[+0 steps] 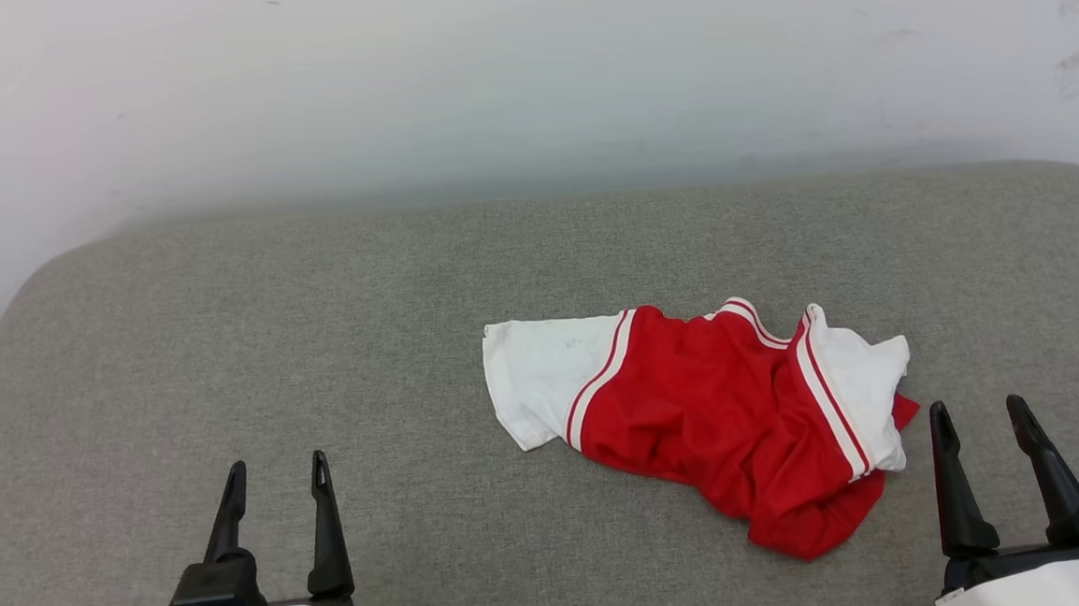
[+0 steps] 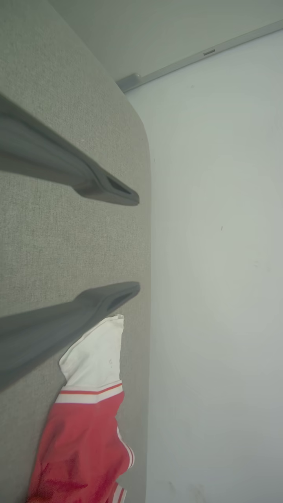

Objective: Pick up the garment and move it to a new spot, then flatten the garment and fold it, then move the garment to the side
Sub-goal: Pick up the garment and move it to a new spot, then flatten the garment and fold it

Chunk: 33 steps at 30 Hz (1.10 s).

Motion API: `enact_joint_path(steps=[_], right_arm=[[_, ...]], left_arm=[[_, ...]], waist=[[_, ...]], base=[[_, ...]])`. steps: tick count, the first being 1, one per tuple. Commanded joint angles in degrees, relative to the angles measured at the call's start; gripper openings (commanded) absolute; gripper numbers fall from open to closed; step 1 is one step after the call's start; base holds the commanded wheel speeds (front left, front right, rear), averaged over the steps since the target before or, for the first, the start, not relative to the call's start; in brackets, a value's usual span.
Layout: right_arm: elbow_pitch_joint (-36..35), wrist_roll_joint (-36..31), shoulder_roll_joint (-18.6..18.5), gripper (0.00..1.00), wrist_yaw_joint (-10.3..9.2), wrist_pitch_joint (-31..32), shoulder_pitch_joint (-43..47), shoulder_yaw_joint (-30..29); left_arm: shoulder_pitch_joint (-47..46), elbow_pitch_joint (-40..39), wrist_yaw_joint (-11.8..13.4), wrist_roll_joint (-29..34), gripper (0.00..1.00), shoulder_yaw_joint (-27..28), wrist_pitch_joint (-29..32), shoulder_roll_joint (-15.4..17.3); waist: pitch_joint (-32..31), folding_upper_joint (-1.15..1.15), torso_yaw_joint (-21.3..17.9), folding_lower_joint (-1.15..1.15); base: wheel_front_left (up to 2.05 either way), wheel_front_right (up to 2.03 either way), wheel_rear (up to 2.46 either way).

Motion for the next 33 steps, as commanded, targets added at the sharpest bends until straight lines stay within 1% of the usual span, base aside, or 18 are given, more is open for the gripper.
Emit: enact_joint_path(steps=[1,5,11,20,33], right_arm=[[0.28,0.07,0.08,1.0,-0.04,-0.12,0.77,0.26],[0.86,0.07,0.09,1.0,-0.04,-0.12,1.63,0.96],[1.47,-0.29,0.09,1.0,-0.04,-0.12,2.11,1.81],[2.09,-0.68,0.09,1.0,-0.04,-0.12,2.3,2.23],[2.51,-1.16,0.09,1.0,-0.04,-0.12,1.63,2.73]], left_arm=[[0.87,0.21,-0.75,1.11,1.0,0.35,-0.15,-0.39],[1.72,0.98,-2.56,3.33,1.0,1.03,-0.15,-1.78],[2.02,1.7,-4.02,5.52,1.0,2.13,-0.15,-3.37],[2.01,2.54,-5.58,7.38,1.0,3.64,-0.15,-4.7],[0.83,3.74,-7.16,8.57,1.0,5.36,-0.15,-5.35]], waist=[[-0.14,0.0,-0.02,0.0],[-0.52,0.0,0.03,0.0],[-0.74,0.0,0.1,0.0],[-0.52,0.0,0.19,0.0],[-0.28,0.0,0.01,0.0]], base=[[0.0,0.0,0.0],[0.0,0.0,0.0],[0.0,0.0,0.0],[0.0,0.0,0.0],[0.0,0.0,0.0]])
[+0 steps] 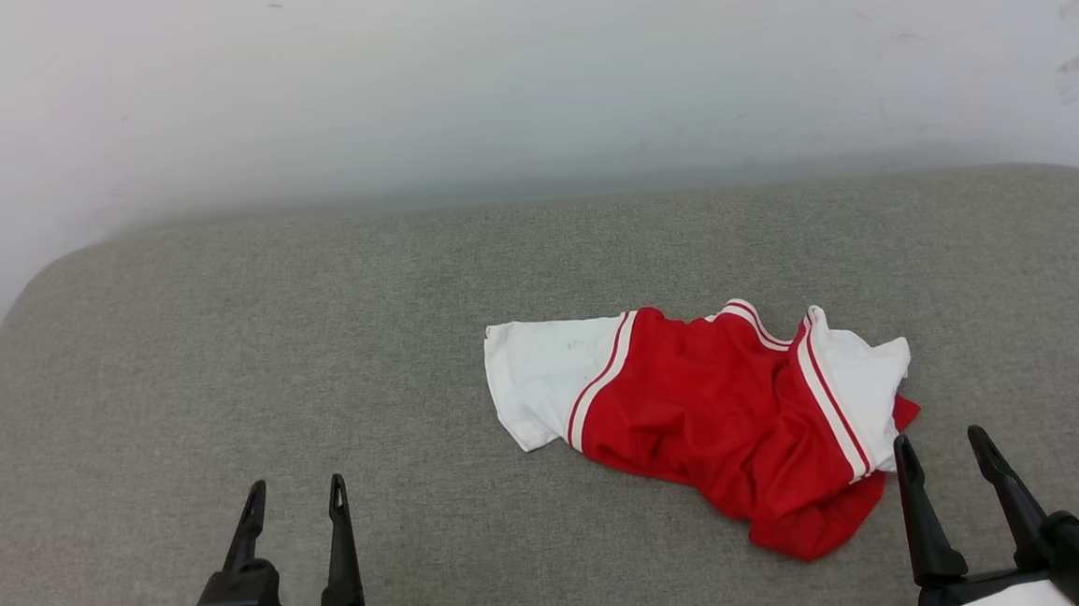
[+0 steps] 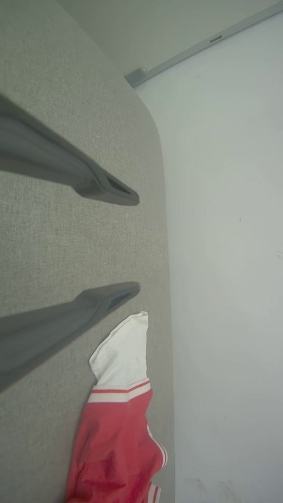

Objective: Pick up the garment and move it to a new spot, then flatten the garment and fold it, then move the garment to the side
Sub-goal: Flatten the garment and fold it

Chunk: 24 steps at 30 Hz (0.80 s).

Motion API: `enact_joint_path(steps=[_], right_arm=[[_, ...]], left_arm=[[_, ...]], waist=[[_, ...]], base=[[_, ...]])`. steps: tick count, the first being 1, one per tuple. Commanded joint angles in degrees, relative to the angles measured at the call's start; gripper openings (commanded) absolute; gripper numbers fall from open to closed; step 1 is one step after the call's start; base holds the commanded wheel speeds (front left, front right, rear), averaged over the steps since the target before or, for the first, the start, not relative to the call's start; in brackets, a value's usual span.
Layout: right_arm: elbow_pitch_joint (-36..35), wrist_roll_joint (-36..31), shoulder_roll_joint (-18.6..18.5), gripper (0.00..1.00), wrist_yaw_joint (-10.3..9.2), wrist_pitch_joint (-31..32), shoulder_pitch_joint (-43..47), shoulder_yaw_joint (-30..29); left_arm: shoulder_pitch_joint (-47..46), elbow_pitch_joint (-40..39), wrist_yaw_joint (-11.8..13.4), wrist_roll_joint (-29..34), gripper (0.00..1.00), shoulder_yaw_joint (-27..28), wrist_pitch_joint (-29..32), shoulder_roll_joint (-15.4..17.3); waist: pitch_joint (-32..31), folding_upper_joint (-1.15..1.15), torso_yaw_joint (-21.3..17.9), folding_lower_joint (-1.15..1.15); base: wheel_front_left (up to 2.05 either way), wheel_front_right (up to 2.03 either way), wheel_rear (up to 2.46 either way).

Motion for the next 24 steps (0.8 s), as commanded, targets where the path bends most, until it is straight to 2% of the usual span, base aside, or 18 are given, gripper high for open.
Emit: enact_joint_path(steps=[1,9,17,24], right_arm=[[0.1,-0.35,0.09,1.0,-0.04,-0.12,-0.24,0.08],[-0.44,-1.08,0.08,1.0,-0.04,-0.12,-1.5,0.68],[-1.61,-1.61,0.09,1.0,-0.04,-0.12,-4.01,0.49],[-2.17,-1.11,0.08,1.0,-0.04,-0.12,-6.26,0.47]], left_arm=[[-1.32,0.13,-0.3,0.3,1.0,0.09,-0.15,0.16],[-12.4,3.72,-5.5,0.3,1.0,0.55,-0.14,3.48],[-30.42,10.49,-10.28,-0.62,1.0,-0.58,0.3,7.52],[-44.39,17.19,-12.16,-2.93,1.0,-5.41,8.88,9.98]], waist=[[0.09,0.0,-0.15,0.0],[1.3,0.0,-1.88,0.0],[5.75,0.0,-4.5,0.0],[9.56,0.0,-6.38,0.0]], base=[[0.0,0.0,0.0],[0.0,0.0,0.0],[0.0,0.0,0.0],[0.0,0.0,0.0]])
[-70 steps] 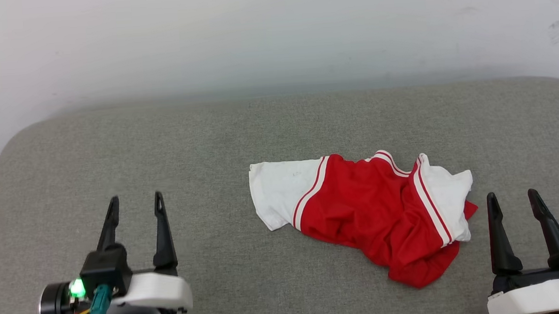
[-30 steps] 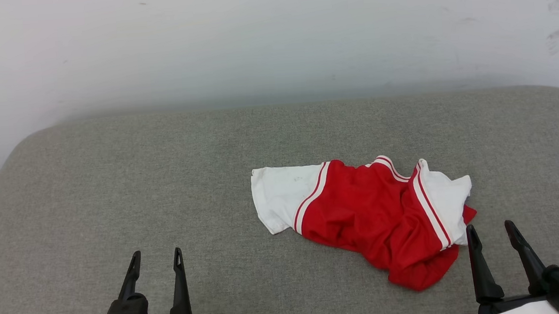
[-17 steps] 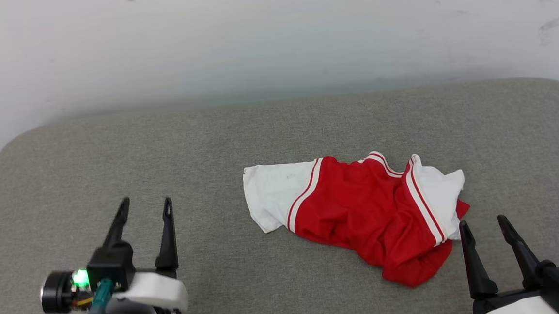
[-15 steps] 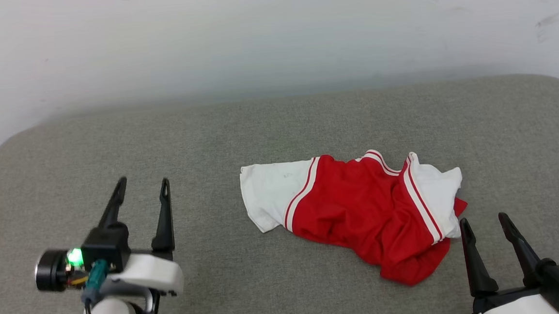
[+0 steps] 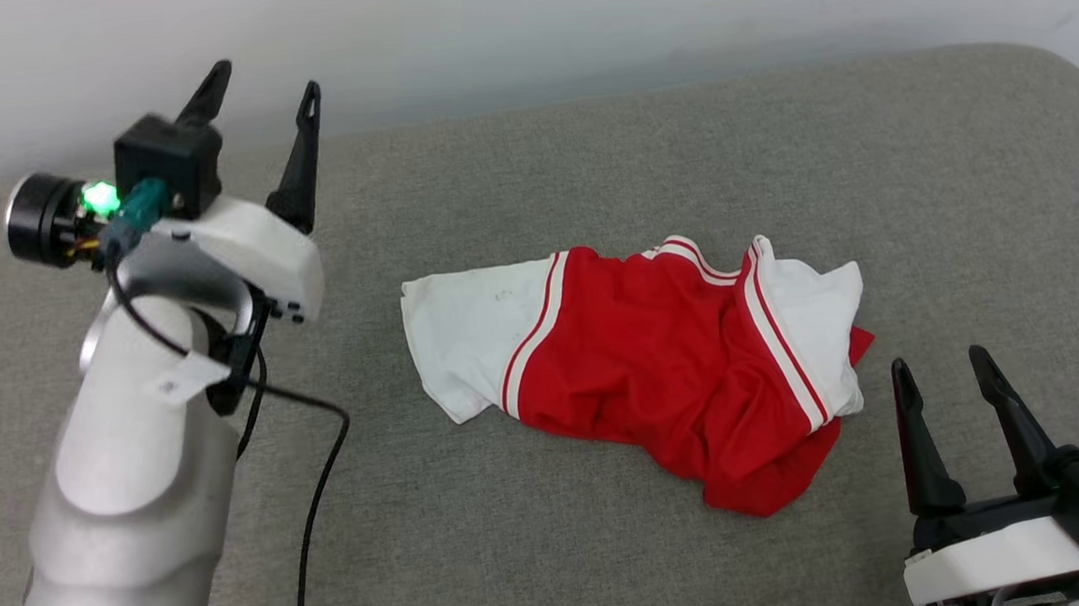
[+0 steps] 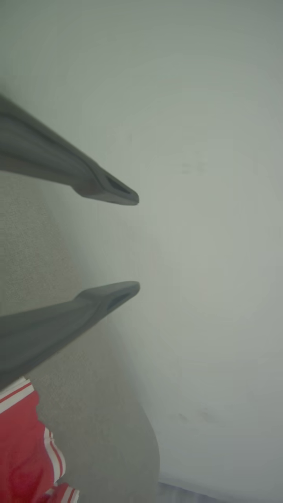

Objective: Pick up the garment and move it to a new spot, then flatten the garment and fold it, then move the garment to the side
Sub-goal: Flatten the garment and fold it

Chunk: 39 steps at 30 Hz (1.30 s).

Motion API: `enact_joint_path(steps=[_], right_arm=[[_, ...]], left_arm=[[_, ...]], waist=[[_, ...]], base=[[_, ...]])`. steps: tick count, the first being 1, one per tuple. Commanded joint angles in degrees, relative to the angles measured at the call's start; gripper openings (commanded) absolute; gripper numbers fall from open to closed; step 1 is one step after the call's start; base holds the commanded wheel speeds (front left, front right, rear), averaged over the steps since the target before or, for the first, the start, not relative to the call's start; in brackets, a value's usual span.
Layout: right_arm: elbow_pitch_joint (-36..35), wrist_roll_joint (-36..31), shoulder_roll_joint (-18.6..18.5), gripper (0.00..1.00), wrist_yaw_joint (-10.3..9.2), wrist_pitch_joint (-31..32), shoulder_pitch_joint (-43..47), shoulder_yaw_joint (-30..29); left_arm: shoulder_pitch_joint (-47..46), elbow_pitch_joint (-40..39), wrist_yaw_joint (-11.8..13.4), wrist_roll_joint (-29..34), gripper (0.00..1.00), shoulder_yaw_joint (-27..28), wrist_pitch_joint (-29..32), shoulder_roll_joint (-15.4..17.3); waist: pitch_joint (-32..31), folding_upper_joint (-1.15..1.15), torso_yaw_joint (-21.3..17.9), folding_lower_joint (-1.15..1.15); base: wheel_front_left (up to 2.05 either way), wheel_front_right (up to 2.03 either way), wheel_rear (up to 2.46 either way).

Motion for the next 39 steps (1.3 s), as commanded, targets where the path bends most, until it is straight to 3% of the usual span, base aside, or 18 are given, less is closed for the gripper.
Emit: enact_joint_path(steps=[1,13,18,24,32,33,34,37,39], right_arm=[[-0.18,0.43,0.07,1.0,-0.04,-0.12,-0.88,0.0],[-0.49,1.18,0.08,1.0,-0.04,-0.12,-4.33,0.5],[-0.5,1.44,0.08,1.0,-0.04,-0.12,-5.91,0.83],[-0.5,1.96,0.08,1.0,-0.04,-0.12,-7.67,1.11],[-0.29,2.48,0.08,1.0,-0.04,-0.12,-8.42,1.37],[-0.29,2.49,0.08,1.0,-0.04,-0.12,-8.39,1.28],[-0.29,2.46,0.08,1.0,-0.04,-0.12,-8.28,1.14],[-0.15,2.33,0.08,1.0,-0.04,-0.12,-7.81,0.83],[-0.03,2.24,0.08,1.0,-0.04,-0.12,-7.6,1.02]], left_arm=[[-1.71,1.1,-0.23,-0.75,1.0,-1.06,1.93,0.3],[-16.69,10.88,-0.32,-19.93,1.0,-23.03,35.69,6.32],[-19.47,12.21,-0.33,-28.49,1.0,-29.73,46.53,8.41],[-20.88,14.51,-0.33,-33.61,1.0,-36.06,51.91,11.03],[-18.56,18.2,-0.35,-37.58,1.0,-42.46,53.05,11.66],[-18.41,18.14,-0.35,-37.81,0.45,-43.14,52.55,11.9],[-18.44,18.01,-0.35,-38.17,0.0,-43.74,51.89,12.06],[-19.11,17.13,-0.34,-38.38,0.0,-44.29,47.35,12.87],[-19.7,16.81,-0.33,-40.57,0.0,-41.41,42.21,13.06]], waist=[[1.47,0.0,-0.96,-0.01],[7.21,0.0,-3.86,-0.01],[9.53,0.0,-5.1,-0.01],[11.71,0.0,-6.43,-0.01],[12.99,0.0,-7.48,-0.01],[12.99,0.0,-7.45,-0.01],[12.96,0.0,-7.37,-0.01],[12.48,0.0,-6.93,-0.01],[11.88,0.0,-6.68,-0.01]], base=[[0.0,0.0,0.0],[0.0,0.0,0.0],[0.0,0.0,0.0],[0.0,0.0,0.0],[0.0,0.0,0.0],[0.0,0.0,0.0],[0.0,0.0,0.0],[0.0,0.0,0.0],[0.0,0.0,0.0]])
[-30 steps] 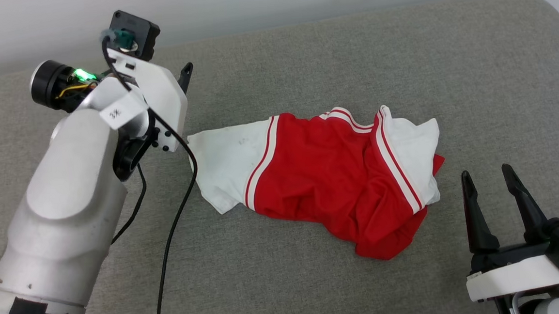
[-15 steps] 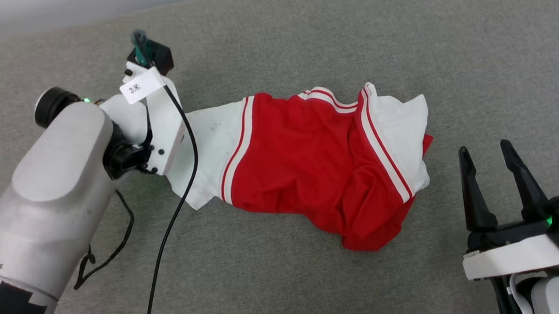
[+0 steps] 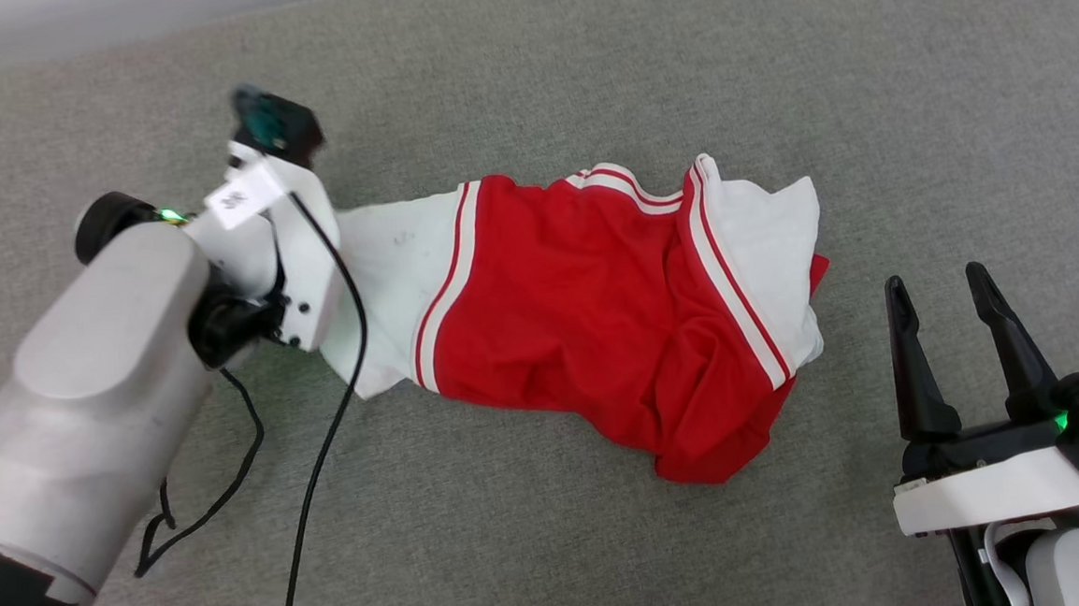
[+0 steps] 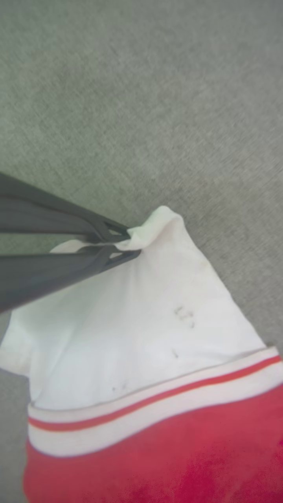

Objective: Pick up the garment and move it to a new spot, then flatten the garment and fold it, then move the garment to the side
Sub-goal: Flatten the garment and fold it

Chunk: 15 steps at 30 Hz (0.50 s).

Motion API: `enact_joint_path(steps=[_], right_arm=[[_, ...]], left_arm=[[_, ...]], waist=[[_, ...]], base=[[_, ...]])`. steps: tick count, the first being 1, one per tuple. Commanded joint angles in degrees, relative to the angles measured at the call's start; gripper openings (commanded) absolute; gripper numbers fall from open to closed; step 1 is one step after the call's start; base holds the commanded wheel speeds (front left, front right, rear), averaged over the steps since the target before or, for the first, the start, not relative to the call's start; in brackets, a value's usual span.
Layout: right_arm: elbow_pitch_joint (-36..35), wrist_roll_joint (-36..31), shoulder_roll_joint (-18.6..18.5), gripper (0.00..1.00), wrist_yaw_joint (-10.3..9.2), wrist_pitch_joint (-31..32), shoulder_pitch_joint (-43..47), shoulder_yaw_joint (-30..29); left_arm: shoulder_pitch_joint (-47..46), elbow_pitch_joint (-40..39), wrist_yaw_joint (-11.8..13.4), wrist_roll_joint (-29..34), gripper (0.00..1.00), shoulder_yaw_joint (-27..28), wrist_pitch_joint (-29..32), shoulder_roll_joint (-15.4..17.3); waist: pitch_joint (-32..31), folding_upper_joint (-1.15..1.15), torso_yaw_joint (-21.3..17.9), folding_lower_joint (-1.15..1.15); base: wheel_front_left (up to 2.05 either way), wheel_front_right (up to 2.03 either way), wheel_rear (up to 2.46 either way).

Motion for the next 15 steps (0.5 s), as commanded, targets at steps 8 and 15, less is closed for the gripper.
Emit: enact_joint_path(steps=[8,15], right_arm=[[0.27,-1.05,0.09,1.0,-0.04,-0.12,2.38,-0.63],[0.31,-1.72,0.08,1.0,-0.04,-0.12,3.6,-0.33]], left_arm=[[4.23,-2.66,0.42,-1.64,0.0,4.31,-13.05,5.28],[10.13,-4.13,3.06,-3.81,0.0,6.76,-16.39,9.52]], waist=[[-4.18,0.0,2.94,0.0],[-6.34,0.0,5.22,0.0]], base=[[0.0,0.0,0.0],[0.0,0.0,0.0]])
